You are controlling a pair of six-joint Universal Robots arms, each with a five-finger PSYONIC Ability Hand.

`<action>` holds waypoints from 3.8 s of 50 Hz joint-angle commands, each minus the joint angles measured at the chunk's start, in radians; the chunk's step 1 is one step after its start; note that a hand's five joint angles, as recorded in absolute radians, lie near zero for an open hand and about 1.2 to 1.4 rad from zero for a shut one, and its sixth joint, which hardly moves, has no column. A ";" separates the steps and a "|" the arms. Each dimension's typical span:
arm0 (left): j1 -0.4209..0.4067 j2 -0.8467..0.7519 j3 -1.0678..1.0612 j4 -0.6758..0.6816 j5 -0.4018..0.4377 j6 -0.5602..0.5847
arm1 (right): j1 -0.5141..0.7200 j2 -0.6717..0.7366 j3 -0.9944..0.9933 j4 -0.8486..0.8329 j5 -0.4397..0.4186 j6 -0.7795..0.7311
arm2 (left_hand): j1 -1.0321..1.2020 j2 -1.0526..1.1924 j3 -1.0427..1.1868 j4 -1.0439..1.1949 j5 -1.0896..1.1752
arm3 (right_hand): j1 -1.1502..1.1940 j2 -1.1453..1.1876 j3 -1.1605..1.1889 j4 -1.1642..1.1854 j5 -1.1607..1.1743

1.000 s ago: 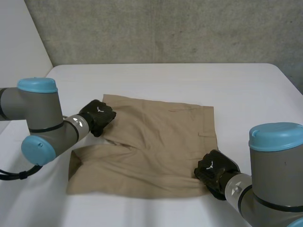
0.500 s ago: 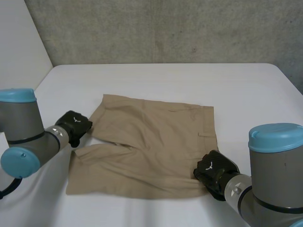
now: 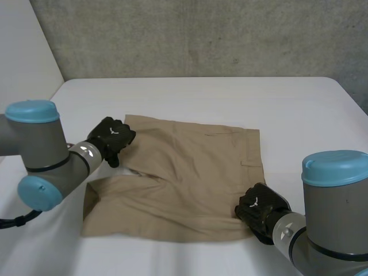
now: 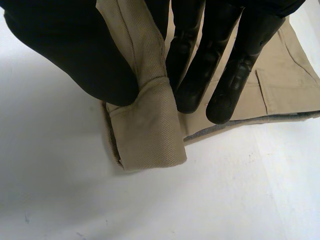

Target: Fold the shorts.

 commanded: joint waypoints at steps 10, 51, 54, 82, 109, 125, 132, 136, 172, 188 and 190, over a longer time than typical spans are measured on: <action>0.070 0.033 -0.077 0.002 -0.048 0.008 | -0.008 0.001 -0.006 0.005 0.001 0.002 | 0.814 0.816 0.813 0.819 0.823 | 0.428 0.219 0.201 0.204 0.214; 0.028 0.515 -0.516 0.151 -0.053 -0.124 | 0.001 -0.023 -0.018 0.001 -0.002 0.074 | 0.194 0.196 0.193 0.200 0.203 | 0.428 0.219 0.201 0.204 0.214; -0.004 0.535 -0.548 0.096 -0.051 -0.199 | 0.000 -0.029 -0.018 0.000 -0.002 0.074 | 0.197 0.199 0.196 0.203 0.206 | 0.428 0.219 0.201 0.204 0.214; -0.004 0.389 -0.556 -0.065 -0.048 -0.241 | -0.011 -0.146 -0.003 0.003 -0.008 0.075 | 0.431 0.433 0.430 0.437 0.440 | 0.428 0.219 0.201 0.204 0.214; 0.001 1.113 -0.557 -0.600 -0.056 -0.204 | -0.041 -0.423 0.001 0.319 -0.019 -0.038 | 0.814 0.816 0.813 0.819 0.823 | 0.428 0.219 0.201 0.204 0.214; 0.008 1.020 -0.603 -0.392 -0.035 -0.201 | -0.249 -0.324 -0.035 0.384 -0.245 -0.107 | 0.814 0.816 0.813 0.819 0.823 | 0.428 0.219 0.201 0.204 0.214; -0.019 0.685 -0.473 -0.053 -0.045 -0.192 | -0.206 -0.117 -0.181 0.239 -0.136 -0.094 | 0.814 0.816 0.813 0.819 0.823 | 0.428 0.219 0.201 0.204 0.214; -0.028 0.497 -0.354 0.041 -0.050 -0.167 | -0.166 0.013 -0.311 0.169 -0.044 -0.083 | 0.814 0.816 0.813 0.819 0.823 | 0.428 0.219 0.201 0.204 0.214; -0.137 -0.090 0.178 0.475 -0.117 0.011 | -0.123 0.241 -0.591 -0.479 0.139 0.093 | -0.408 -0.406 -0.409 -0.403 -0.399 | -0.794 -1.002 -1.021 -1.017 -1.007; -0.153 0.355 -0.365 0.460 -0.119 -0.154 | -0.135 -0.072 -0.163 -0.195 0.036 0.345 | -0.408 -0.406 -0.409 -0.403 -0.399 | -0.754 -0.963 -0.982 -0.978 -0.968; -0.153 0.440 -0.463 0.438 -0.117 -0.222 | -0.137 -0.078 -0.140 -0.195 0.031 0.359 | -0.401 -0.399 -0.403 -0.396 -0.392 | -0.733 -0.942 -0.961 -0.957 -0.947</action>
